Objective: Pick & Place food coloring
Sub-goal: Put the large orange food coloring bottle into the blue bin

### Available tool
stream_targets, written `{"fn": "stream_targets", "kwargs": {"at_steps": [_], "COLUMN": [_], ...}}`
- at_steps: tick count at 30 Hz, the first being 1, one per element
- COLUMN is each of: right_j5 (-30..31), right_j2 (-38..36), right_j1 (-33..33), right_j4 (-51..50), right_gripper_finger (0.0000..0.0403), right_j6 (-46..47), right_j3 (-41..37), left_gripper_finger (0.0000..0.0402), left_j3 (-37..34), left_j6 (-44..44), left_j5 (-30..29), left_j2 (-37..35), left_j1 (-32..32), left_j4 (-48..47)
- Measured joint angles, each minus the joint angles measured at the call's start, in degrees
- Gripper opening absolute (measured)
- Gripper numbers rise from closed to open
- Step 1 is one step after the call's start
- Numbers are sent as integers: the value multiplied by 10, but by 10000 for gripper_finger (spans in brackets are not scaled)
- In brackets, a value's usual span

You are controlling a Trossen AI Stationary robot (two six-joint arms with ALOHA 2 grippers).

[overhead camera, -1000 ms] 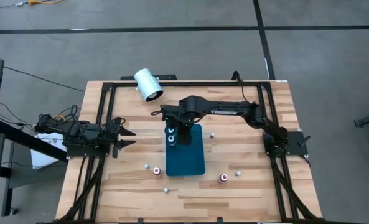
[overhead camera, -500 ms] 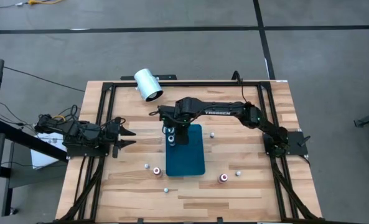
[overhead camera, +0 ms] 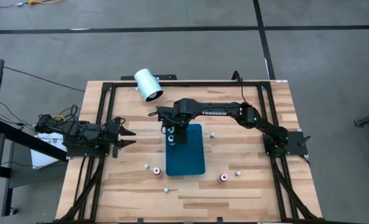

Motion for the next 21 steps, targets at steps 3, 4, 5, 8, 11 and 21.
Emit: {"fn": "stream_targets", "kwargs": {"at_steps": [3,4,5,8,11,21], "right_j5": [0,0,0,0,0,0], "right_j2": [0,0,0,0,0,0], "right_j1": [0,0,0,-1,-4,-5], "right_j4": [8,12,15,16,15,15], "right_gripper_finger": [127,130,132,138,145,186], "right_j6": [0,-1,-2,-5,-5,-6], "right_j3": [0,0,0,0,0,0], "left_gripper_finger": [167,167,167,167,167,167], "left_j3": [0,0,0,0,0,0], "left_j6": [0,0,0,0,0,0], "left_j5": [0,0,0,0,0,0], "left_j2": [0,0,0,0,0,0], "left_j1": [0,0,0,0,0,0], "left_j4": [0,-1,-1,-1,0,0]}}
